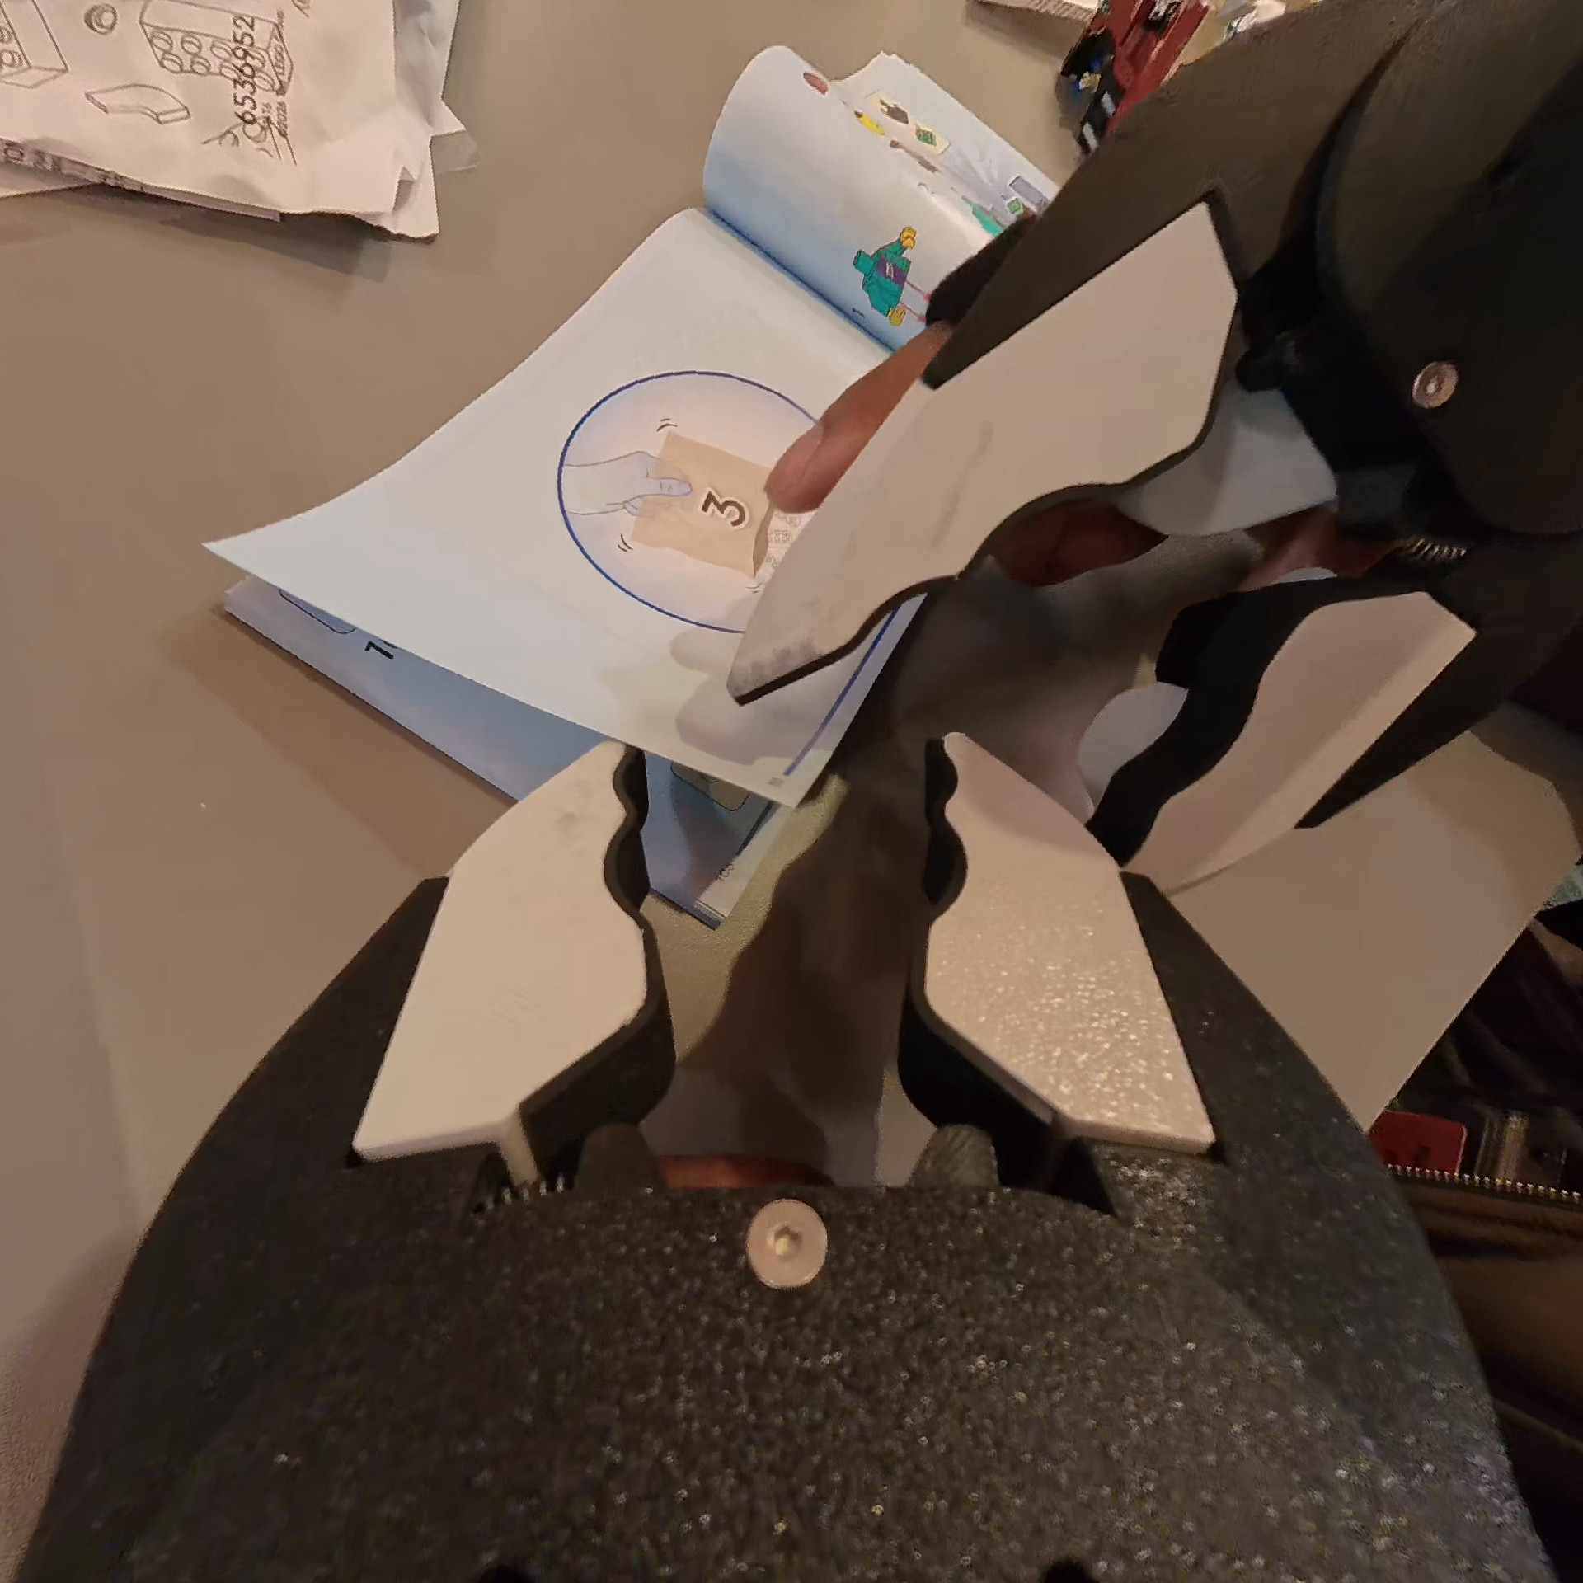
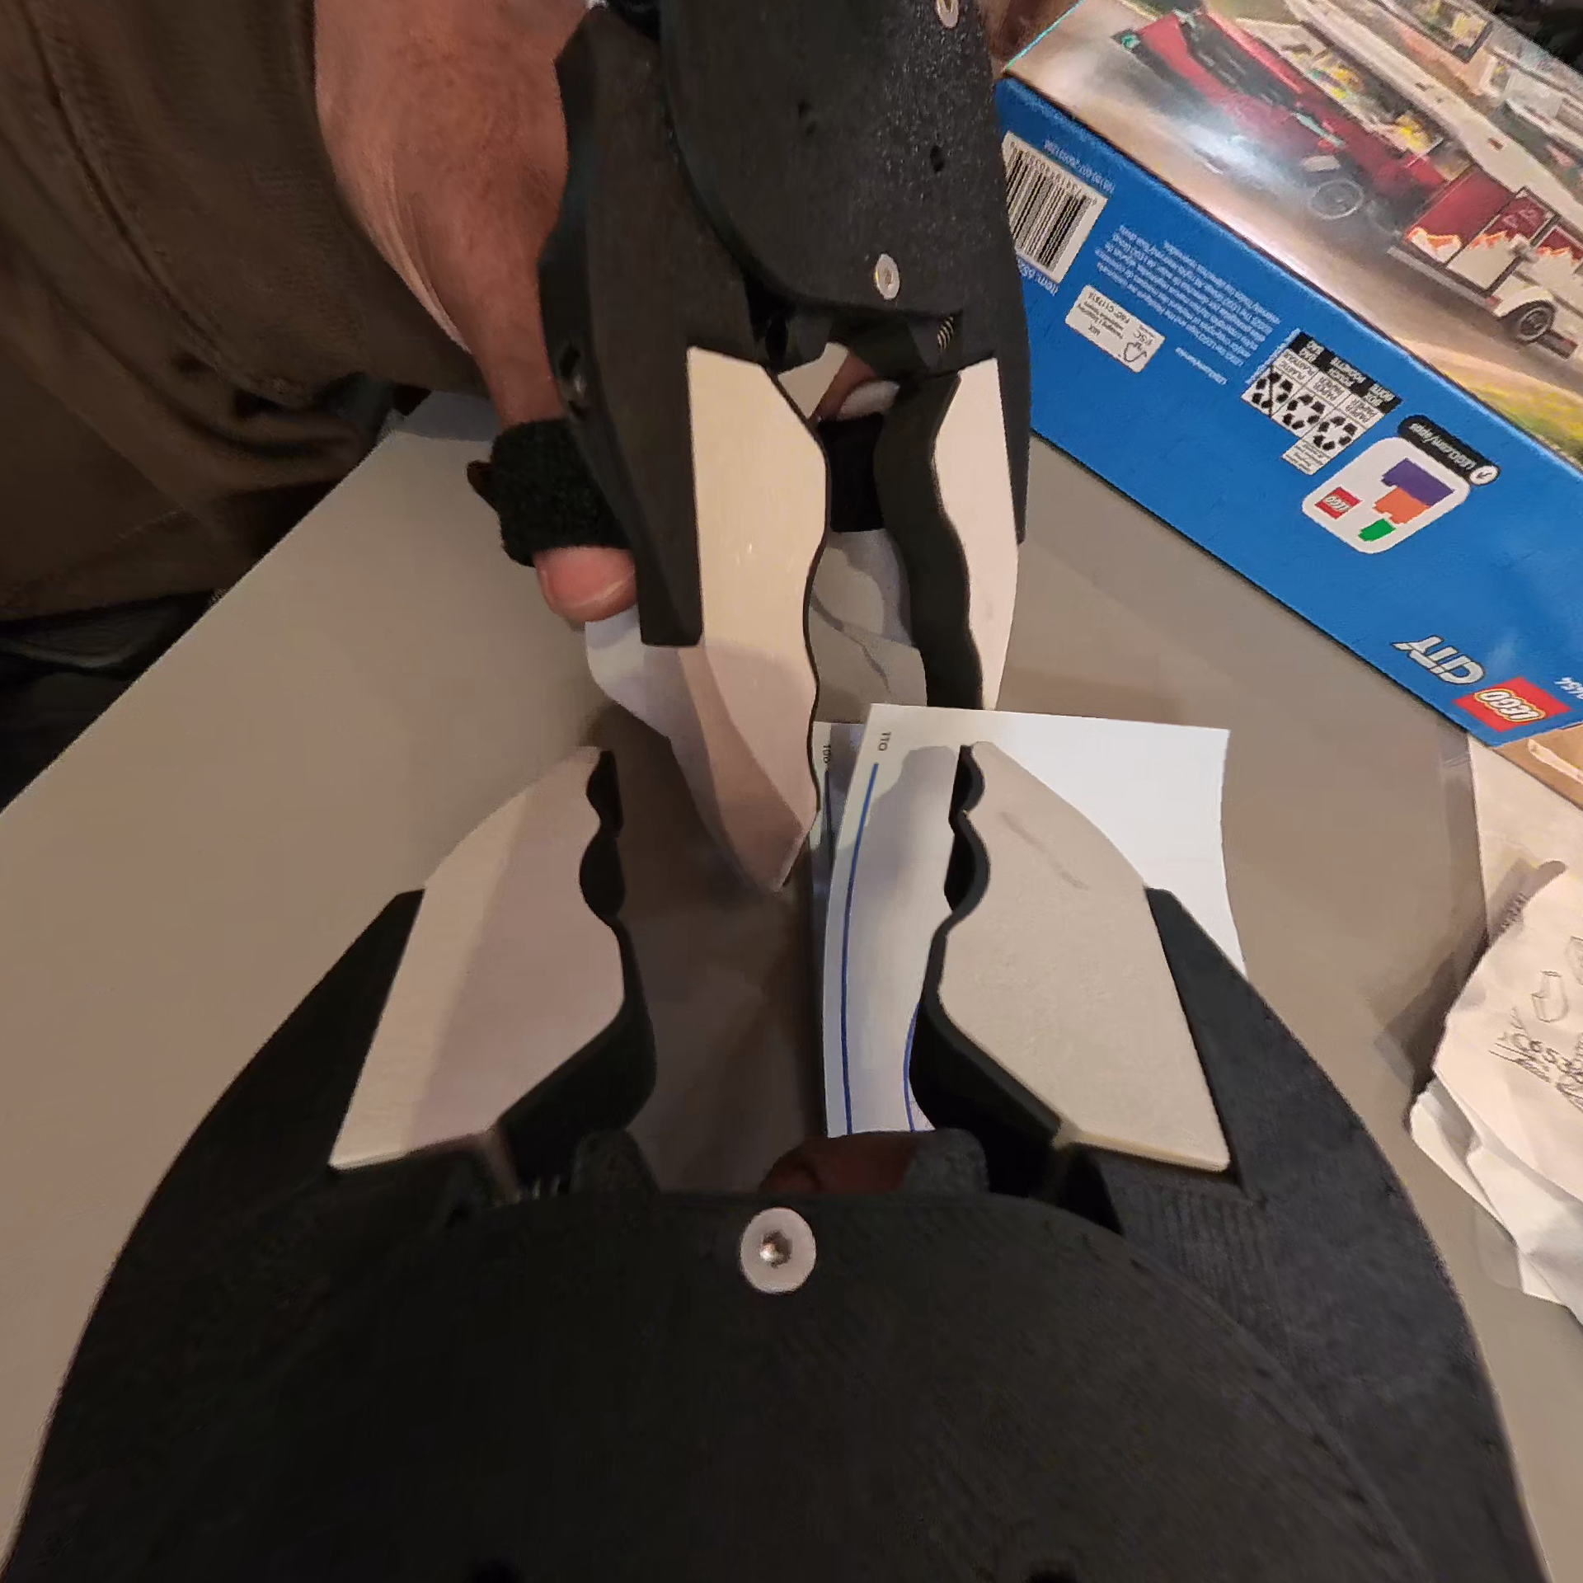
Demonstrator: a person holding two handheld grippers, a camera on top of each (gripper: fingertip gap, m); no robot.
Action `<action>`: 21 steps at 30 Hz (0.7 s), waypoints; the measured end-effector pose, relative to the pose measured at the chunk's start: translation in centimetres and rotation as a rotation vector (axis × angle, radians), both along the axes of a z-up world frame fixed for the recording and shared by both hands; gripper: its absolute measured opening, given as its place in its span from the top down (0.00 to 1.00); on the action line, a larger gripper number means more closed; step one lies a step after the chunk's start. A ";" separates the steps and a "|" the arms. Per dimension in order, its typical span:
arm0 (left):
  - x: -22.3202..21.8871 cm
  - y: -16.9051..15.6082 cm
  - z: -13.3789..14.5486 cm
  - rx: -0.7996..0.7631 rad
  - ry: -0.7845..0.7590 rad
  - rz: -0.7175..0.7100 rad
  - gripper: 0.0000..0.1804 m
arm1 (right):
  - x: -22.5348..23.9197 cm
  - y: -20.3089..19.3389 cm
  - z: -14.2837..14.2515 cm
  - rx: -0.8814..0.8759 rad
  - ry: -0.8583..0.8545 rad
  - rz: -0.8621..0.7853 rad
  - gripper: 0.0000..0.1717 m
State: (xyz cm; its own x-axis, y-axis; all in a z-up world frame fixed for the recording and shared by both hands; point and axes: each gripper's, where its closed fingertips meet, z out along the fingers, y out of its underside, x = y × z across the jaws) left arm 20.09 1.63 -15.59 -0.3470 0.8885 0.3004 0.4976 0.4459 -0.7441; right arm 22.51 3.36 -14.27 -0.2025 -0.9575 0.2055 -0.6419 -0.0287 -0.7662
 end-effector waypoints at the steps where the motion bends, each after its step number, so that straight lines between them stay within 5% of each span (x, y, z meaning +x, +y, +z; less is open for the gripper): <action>1: 0.1 0.0 0.2 0.000 0.011 -0.002 0.65 | -0.1 -0.1 0.1 -0.011 0.006 -0.009 0.58; 15: 2.1 -1.3 -0.1 -0.028 -0.030 0.055 0.69 | -1.6 -2.5 -0.6 -0.054 0.053 -0.139 0.69; 21: 3.3 -3.4 -0.4 0.043 -0.017 0.213 0.69 | -2.0 -2.8 -1.9 -0.095 0.163 -0.161 0.69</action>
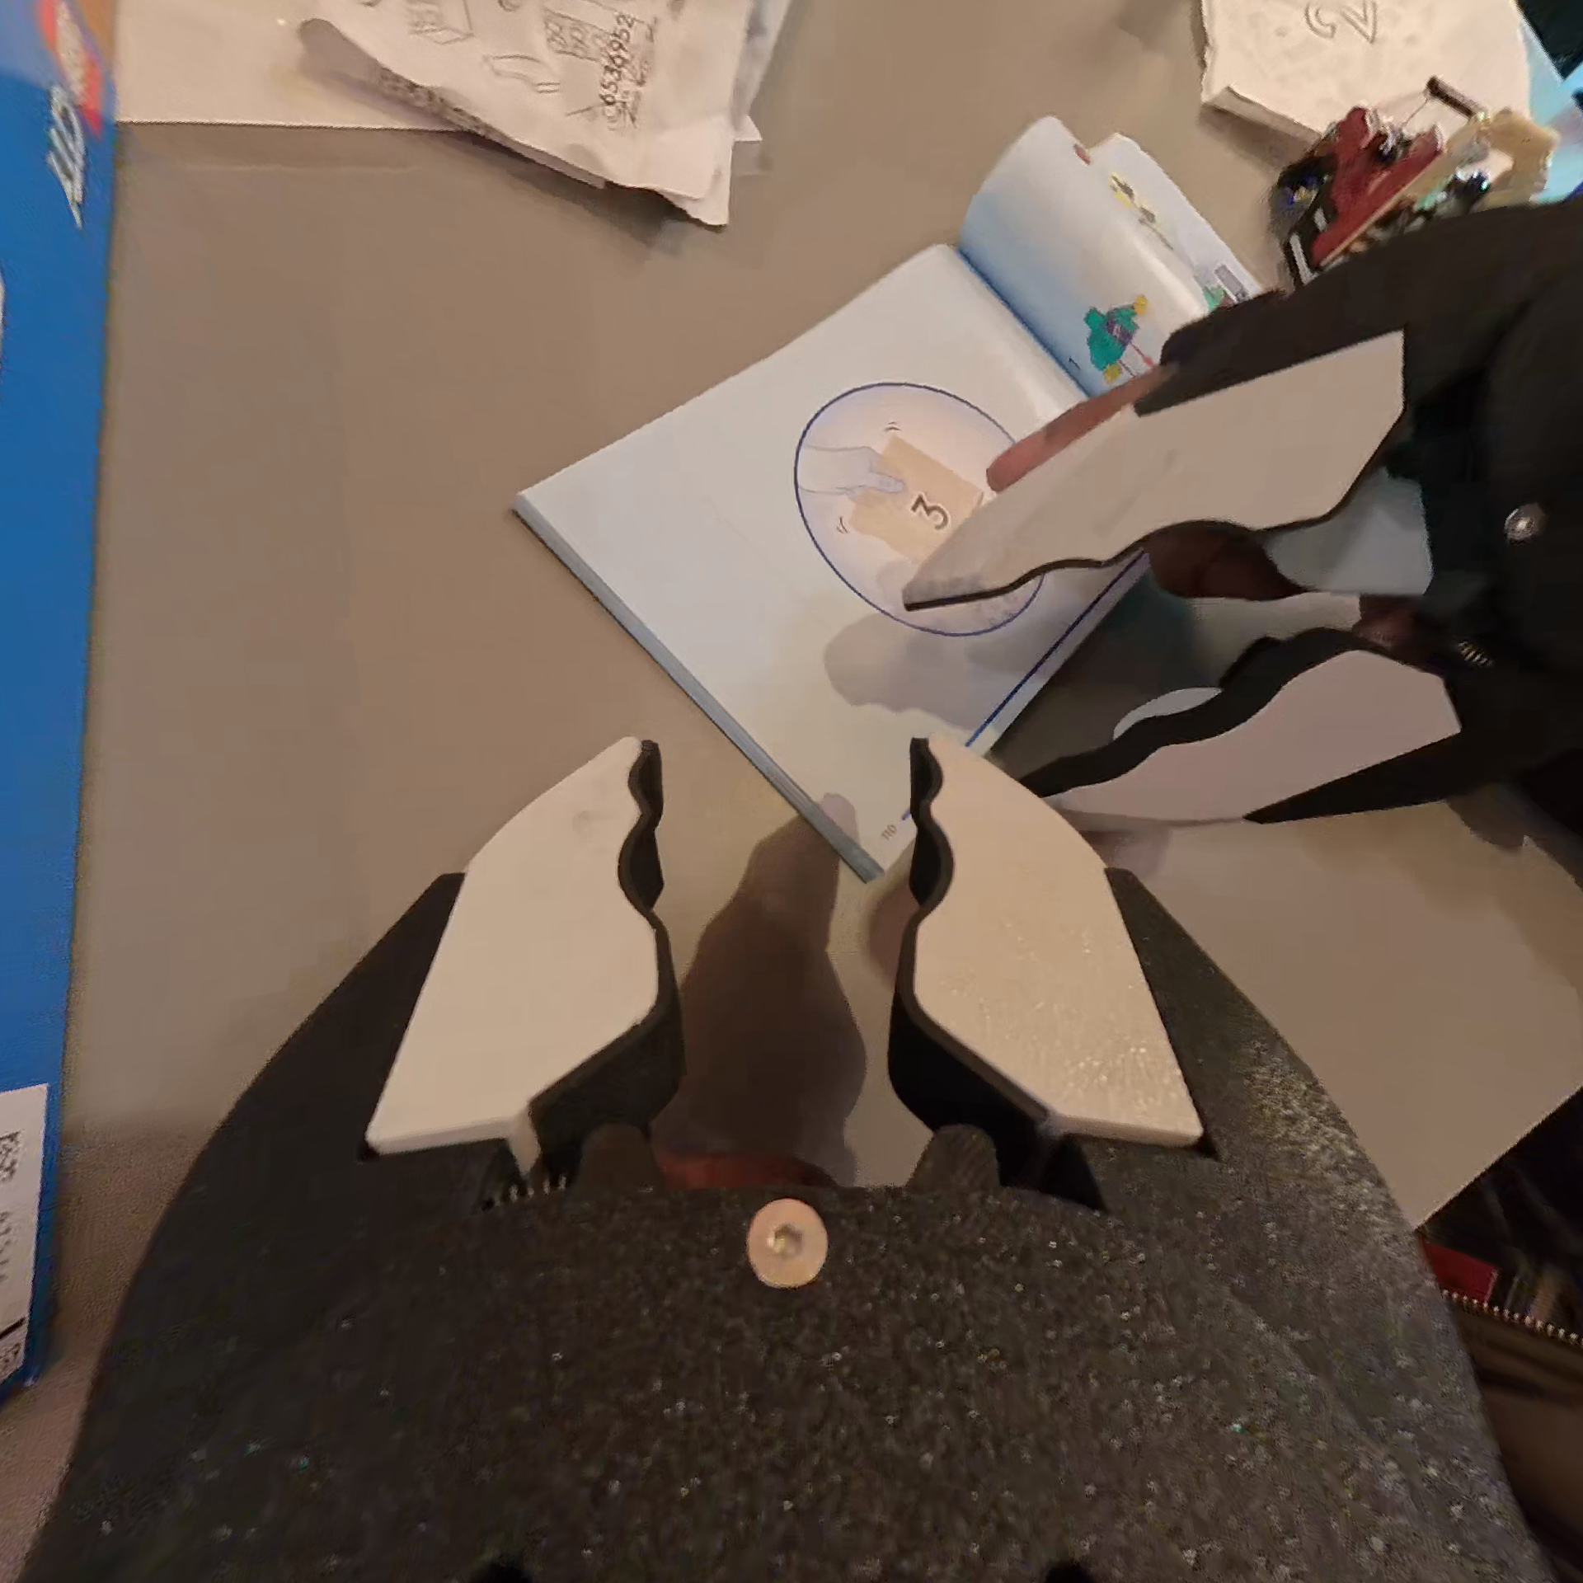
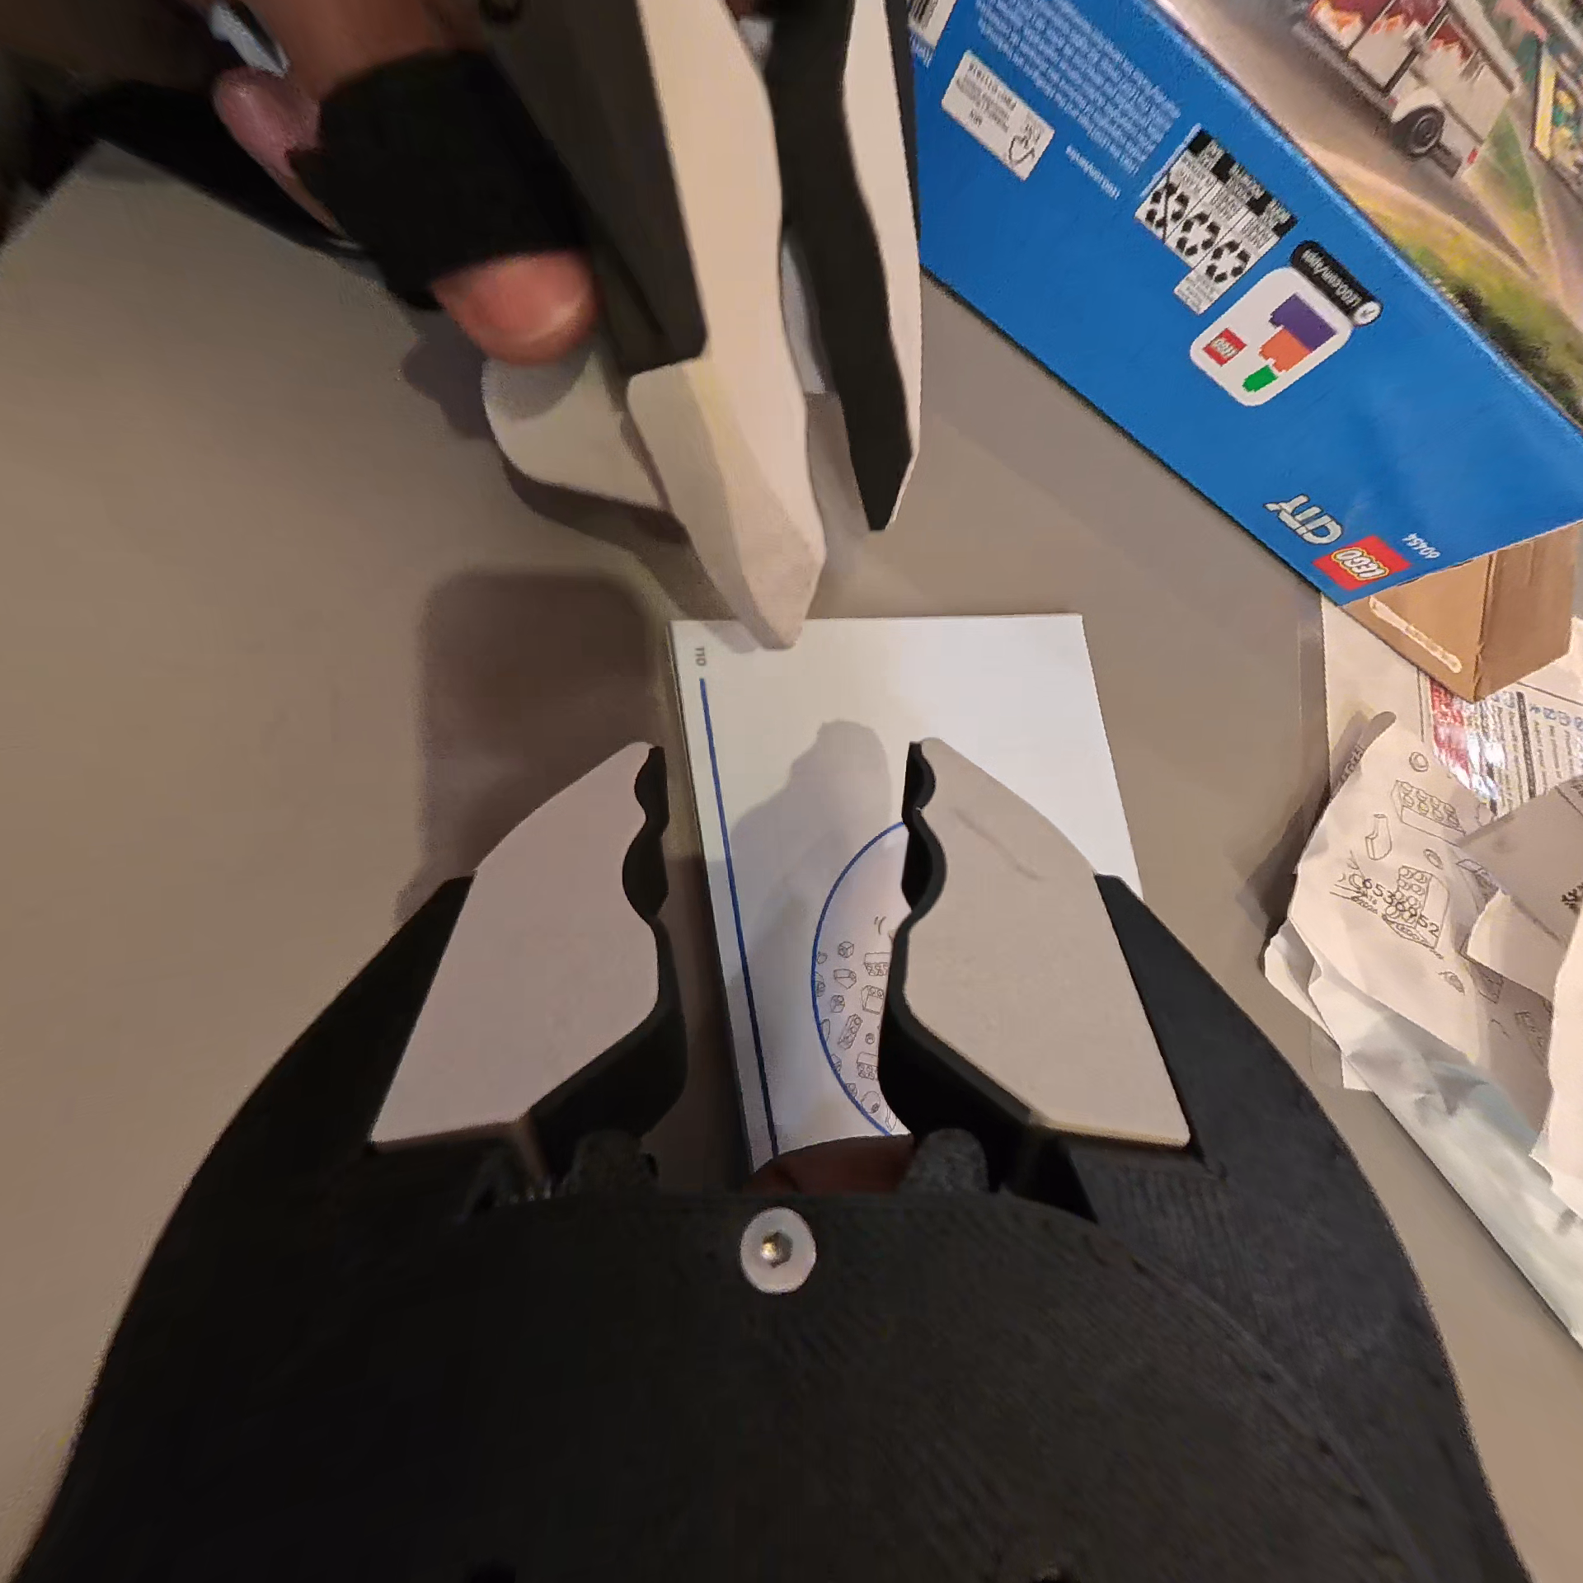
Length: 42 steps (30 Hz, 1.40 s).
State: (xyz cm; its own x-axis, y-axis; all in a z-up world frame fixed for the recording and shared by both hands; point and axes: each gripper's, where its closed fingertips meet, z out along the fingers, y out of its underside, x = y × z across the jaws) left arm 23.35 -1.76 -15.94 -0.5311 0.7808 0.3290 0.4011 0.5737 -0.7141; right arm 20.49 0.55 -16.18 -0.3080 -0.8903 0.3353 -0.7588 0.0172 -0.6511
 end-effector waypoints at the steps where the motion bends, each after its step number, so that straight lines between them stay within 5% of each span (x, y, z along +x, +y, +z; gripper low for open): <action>1: 0.0 0.0 0.1 0.004 0.008 0.004 0.69 | 0.0 -0.1 -0.2 -0.001 0.009 -0.005 0.69; 26: 1.2 -1.7 0.6 0.039 0.084 0.120 0.69 | -0.7 -0.7 0.1 0.055 -0.028 -0.076 0.82; 42: 0.7 -1.2 0.5 0.025 0.062 0.070 0.69 | -1.2 -1.0 0.3 0.079 -0.054 -0.125 0.95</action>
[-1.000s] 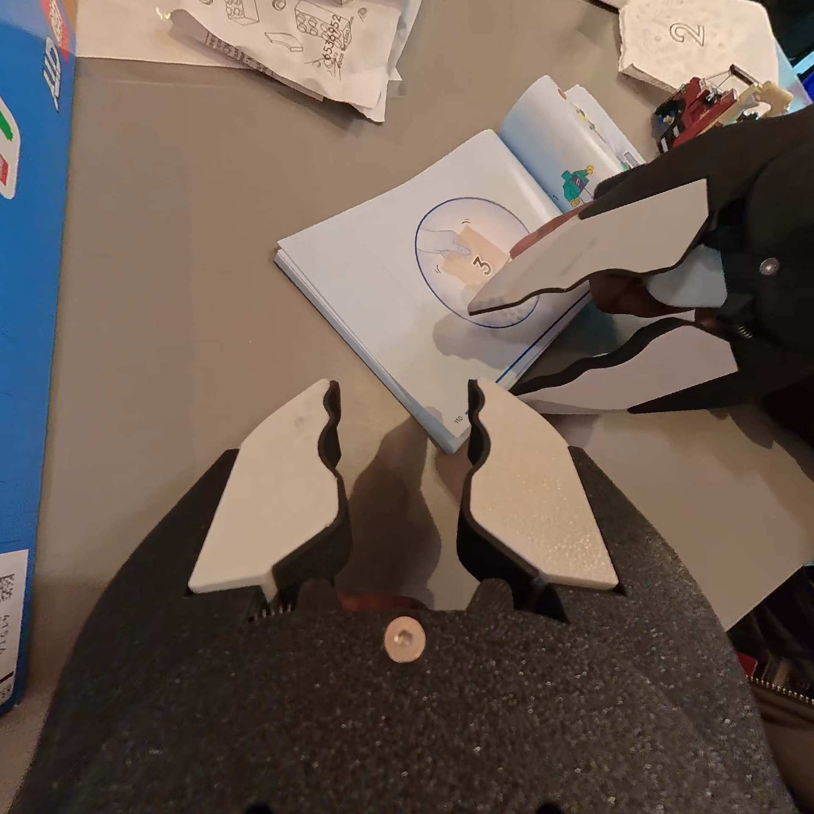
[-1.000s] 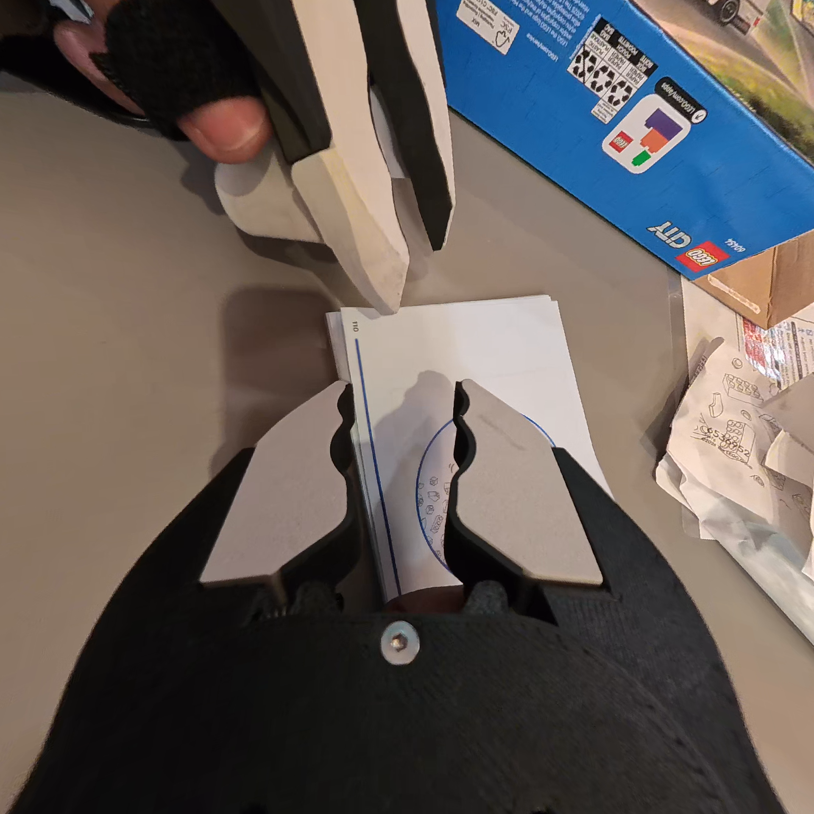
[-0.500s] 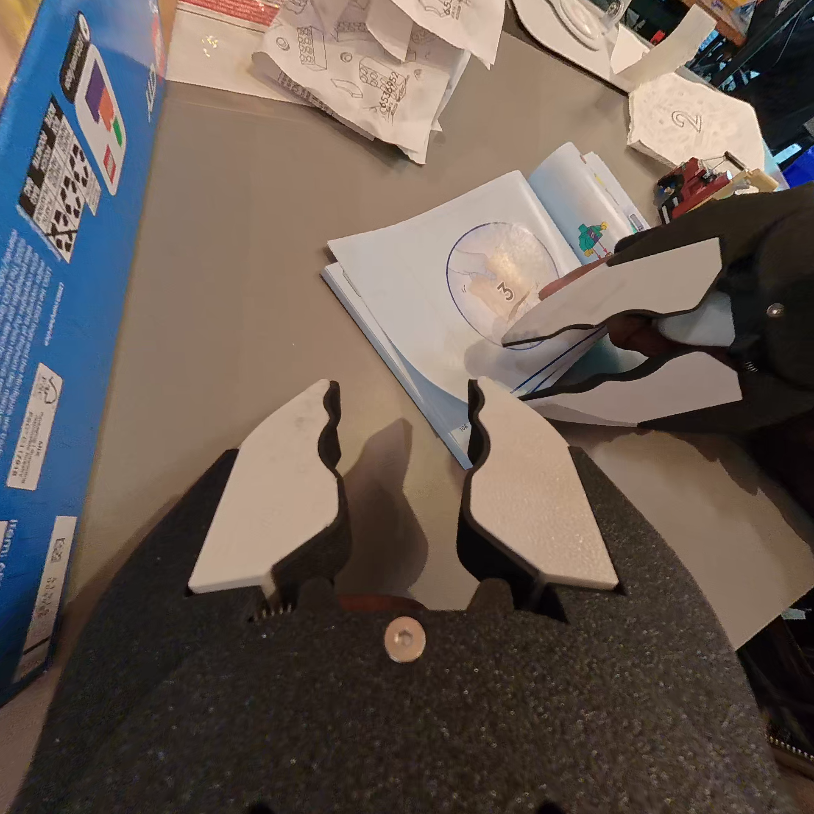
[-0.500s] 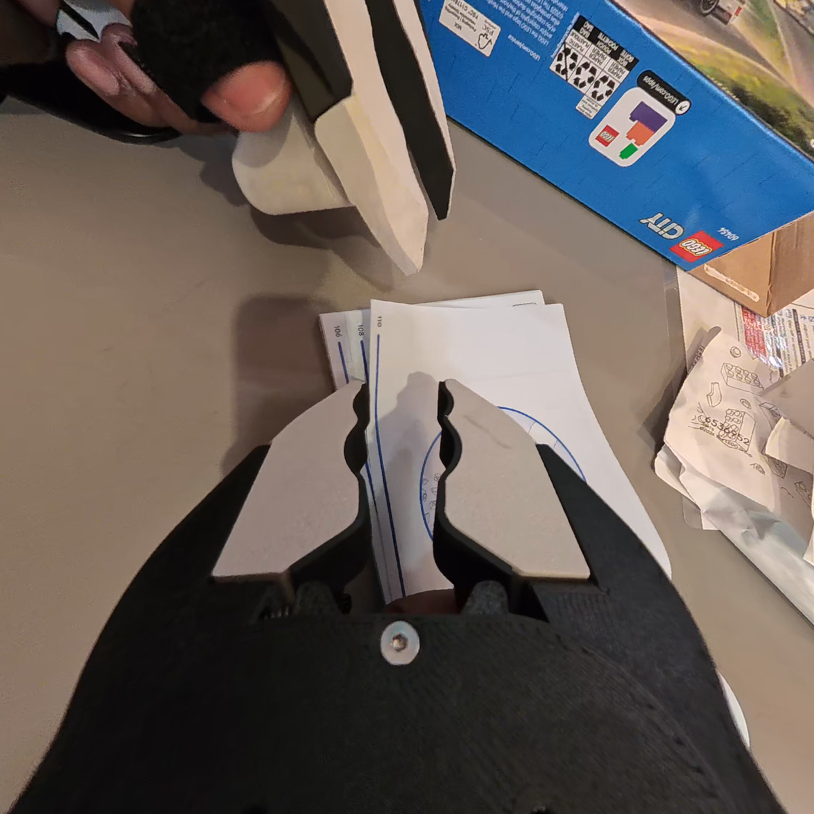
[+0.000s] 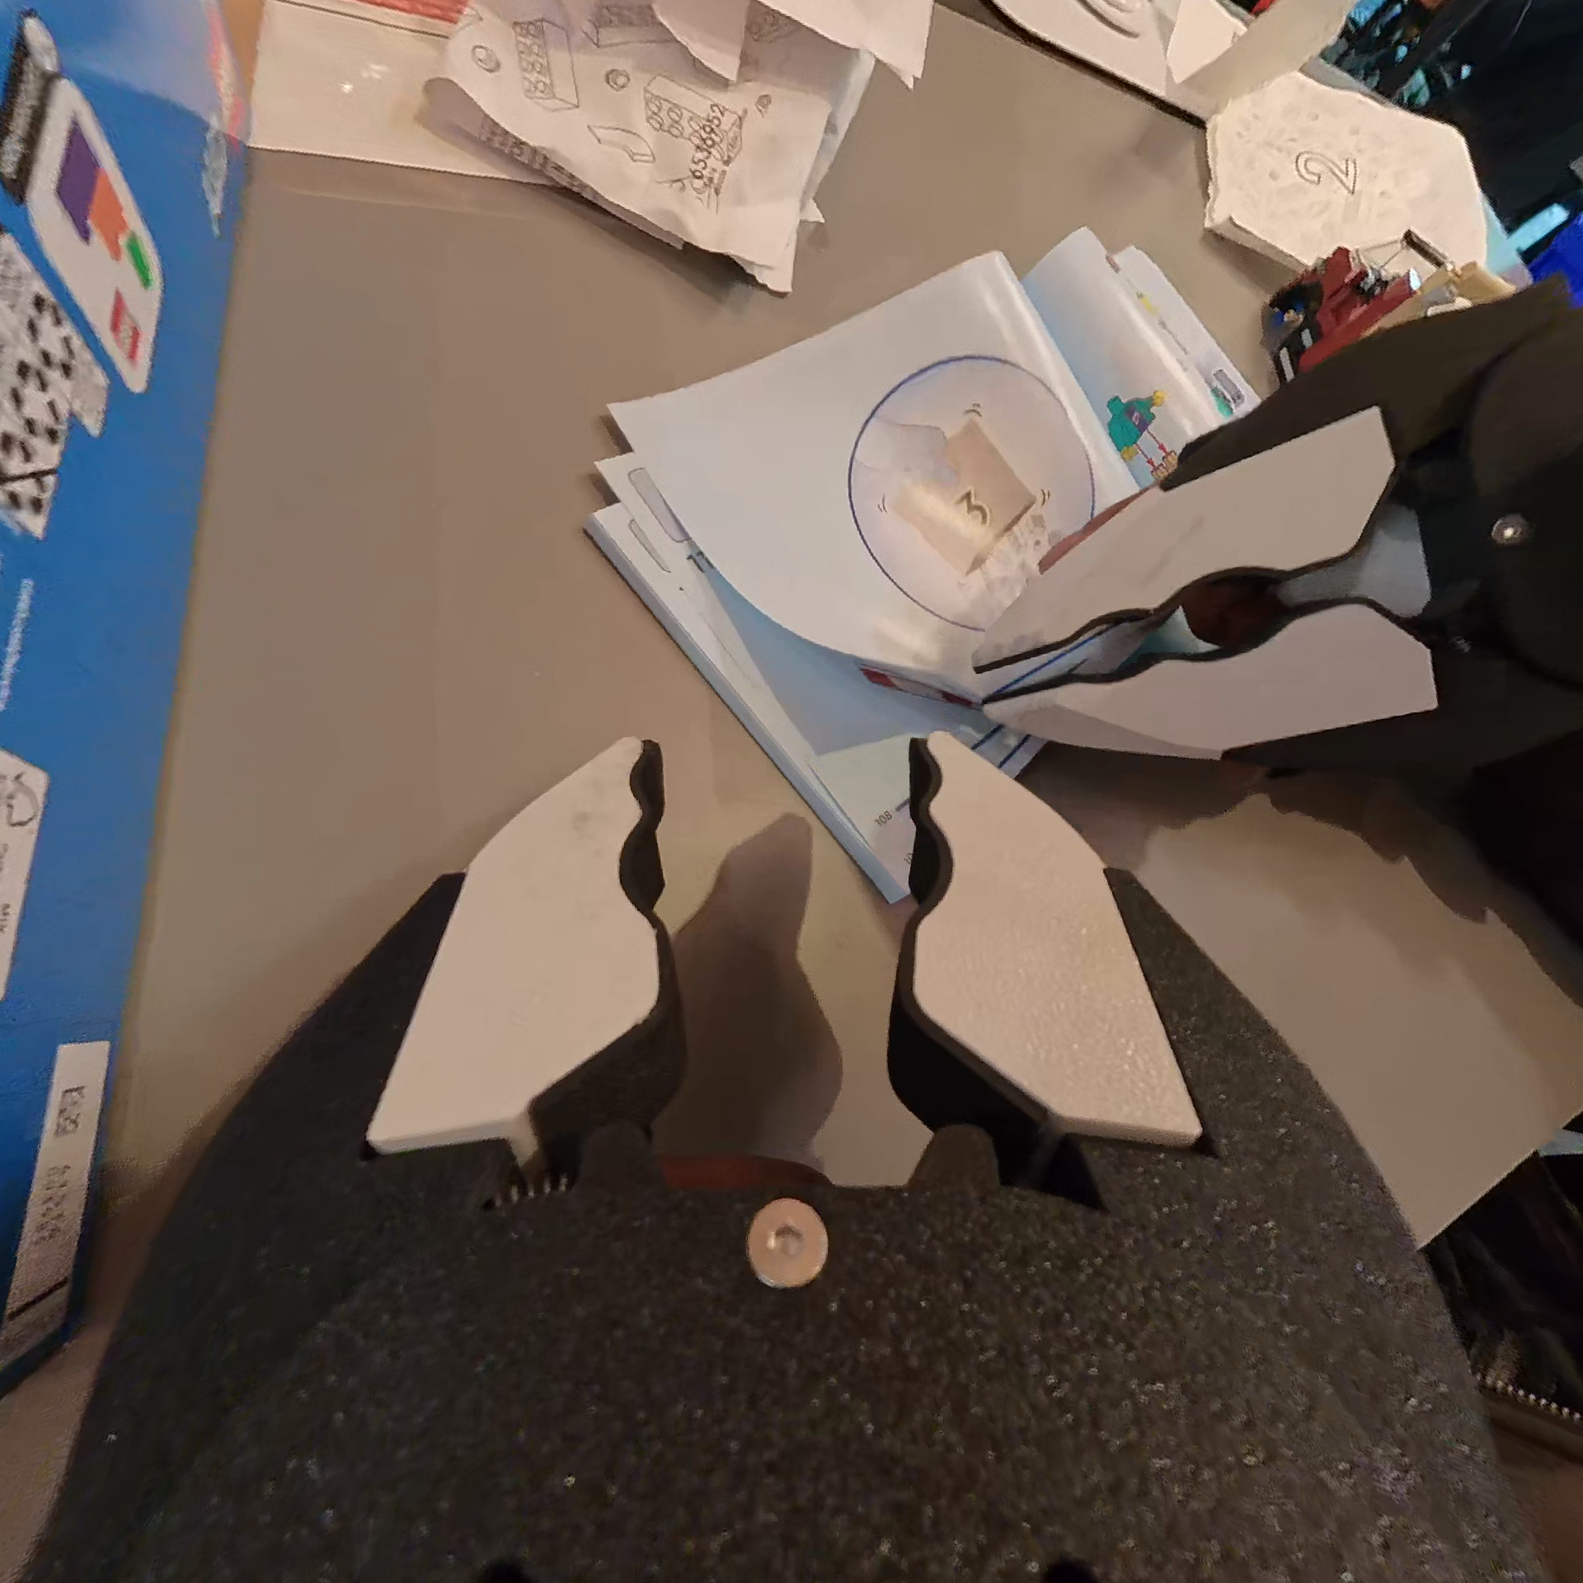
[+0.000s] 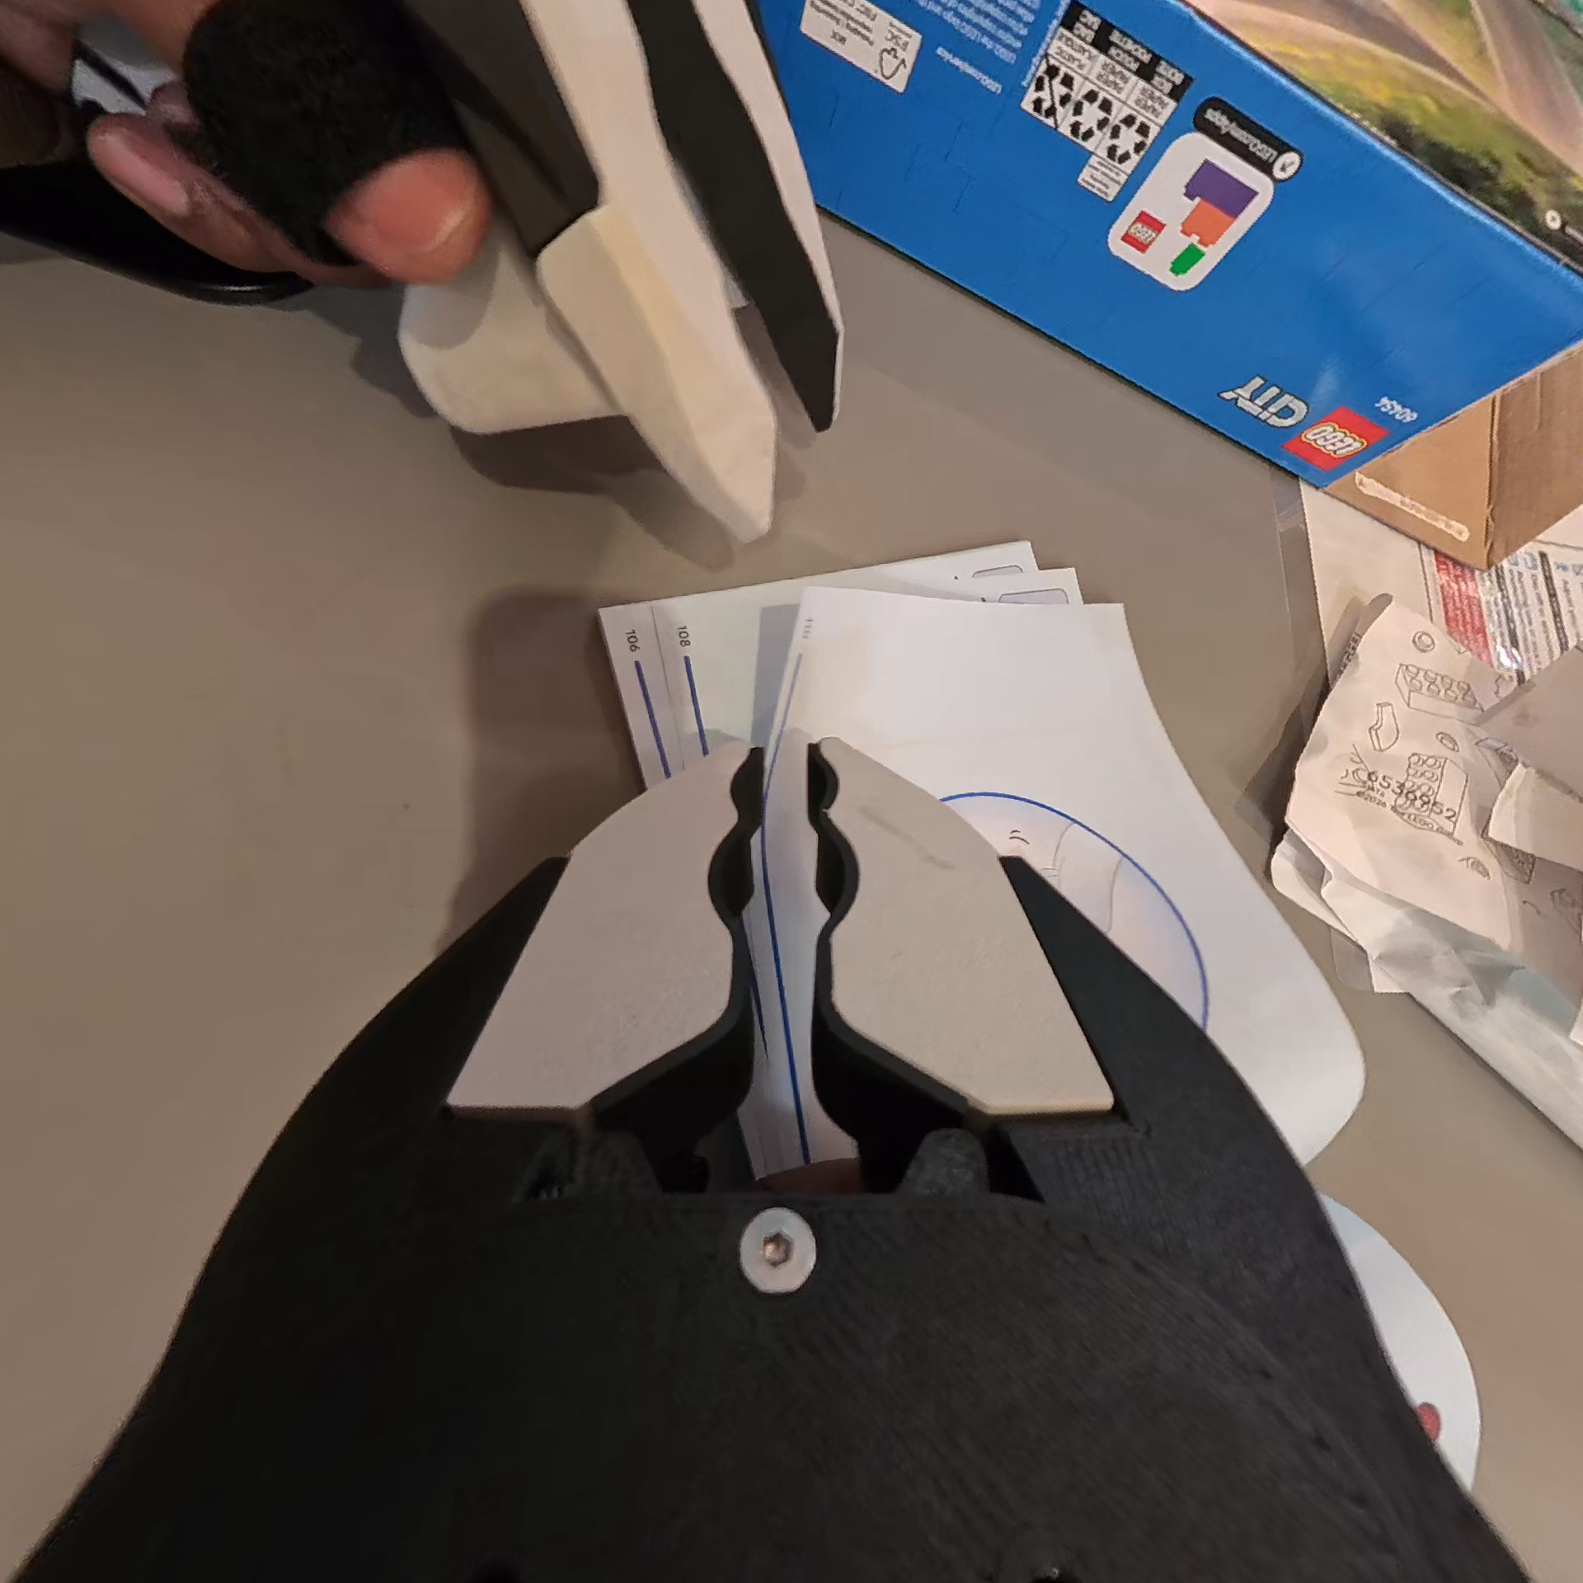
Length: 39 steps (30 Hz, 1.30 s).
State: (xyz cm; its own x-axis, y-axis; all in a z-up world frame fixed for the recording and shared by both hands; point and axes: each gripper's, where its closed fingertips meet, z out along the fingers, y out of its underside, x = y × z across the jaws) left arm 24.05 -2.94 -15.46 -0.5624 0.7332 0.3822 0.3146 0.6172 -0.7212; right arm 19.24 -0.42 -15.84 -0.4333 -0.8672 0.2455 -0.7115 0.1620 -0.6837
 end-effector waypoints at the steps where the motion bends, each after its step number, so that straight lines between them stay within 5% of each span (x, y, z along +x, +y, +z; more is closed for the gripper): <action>1: -0.2 0.2 -0.1 -0.011 -0.012 -0.018 0.69 | -0.1 0.0 0.0 0.004 -0.005 -0.008 0.96; 15: -2.9 1.1 0.2 -0.239 -0.138 -0.132 0.74 | -0.7 -0.2 1.5 0.059 -0.112 -0.125 1.00; 25: -4.2 1.6 -0.6 -0.132 -0.087 -0.131 0.87 | 0.3 0.8 3.1 0.046 -0.155 -0.083 1.00; 34: -4.1 1.0 0.0 -0.162 -0.064 -0.091 0.88 | 0.0 1.9 2.1 0.044 -0.102 -0.048 0.83; 39: -4.3 1.1 0.3 -0.183 -0.051 -0.096 0.88 | -0.2 1.5 1.8 0.042 -0.106 -0.085 0.86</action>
